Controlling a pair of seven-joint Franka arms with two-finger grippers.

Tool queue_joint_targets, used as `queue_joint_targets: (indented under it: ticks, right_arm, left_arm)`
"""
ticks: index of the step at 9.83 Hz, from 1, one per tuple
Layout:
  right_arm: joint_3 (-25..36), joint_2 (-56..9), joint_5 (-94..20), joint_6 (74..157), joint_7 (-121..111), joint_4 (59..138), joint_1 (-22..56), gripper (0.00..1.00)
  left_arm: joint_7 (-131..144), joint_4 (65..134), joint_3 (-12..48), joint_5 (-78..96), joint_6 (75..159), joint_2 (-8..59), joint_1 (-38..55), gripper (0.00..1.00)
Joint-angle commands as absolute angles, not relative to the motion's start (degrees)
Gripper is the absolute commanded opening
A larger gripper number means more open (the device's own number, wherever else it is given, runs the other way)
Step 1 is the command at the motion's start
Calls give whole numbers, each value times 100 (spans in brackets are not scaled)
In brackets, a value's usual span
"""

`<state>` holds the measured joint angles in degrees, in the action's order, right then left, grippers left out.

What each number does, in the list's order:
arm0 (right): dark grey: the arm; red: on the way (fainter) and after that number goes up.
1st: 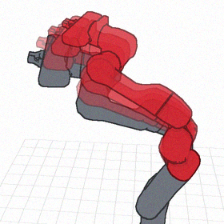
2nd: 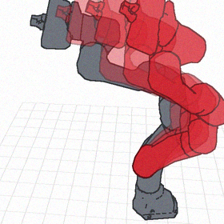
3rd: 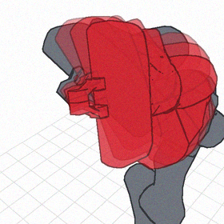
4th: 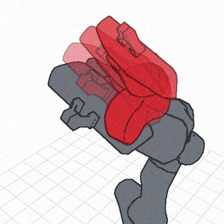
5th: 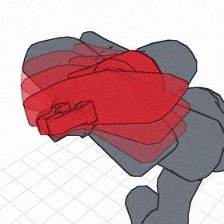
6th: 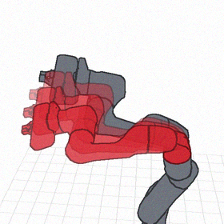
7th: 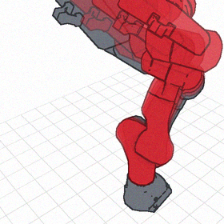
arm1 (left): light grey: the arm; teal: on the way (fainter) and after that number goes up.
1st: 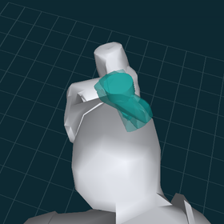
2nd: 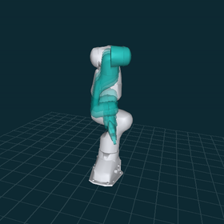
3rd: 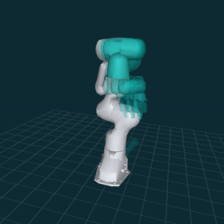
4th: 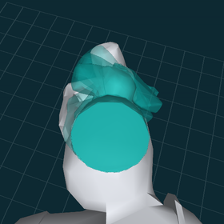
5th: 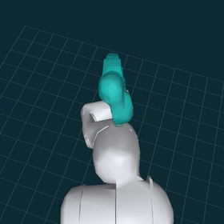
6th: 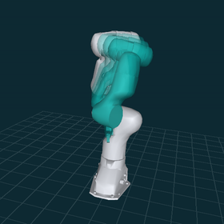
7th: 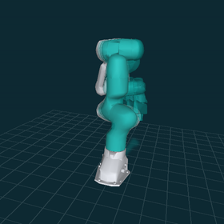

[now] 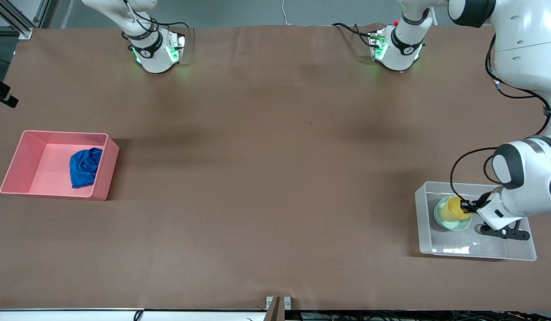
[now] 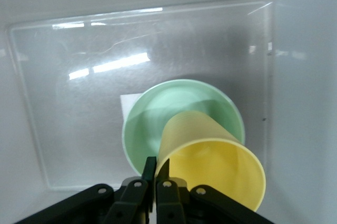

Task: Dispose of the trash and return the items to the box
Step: 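Carry the yellow cup with the left gripper into the green bowl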

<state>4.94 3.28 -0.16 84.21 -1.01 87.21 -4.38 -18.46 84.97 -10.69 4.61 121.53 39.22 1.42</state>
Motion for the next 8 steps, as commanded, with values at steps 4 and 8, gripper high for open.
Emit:
queue_joint_targets:
  ticks: [4,8]
  right_arm:
    - [492,290,-62,8350,-167,8631,-448,100]
    - [501,290,-62,8367,-158,8622,-448,100]
  left_arm:
    - [-1829,8394,-1099,782,12121,3800,123,100]
    - [-1347,8804,-863,320,11288,2176,430,100]
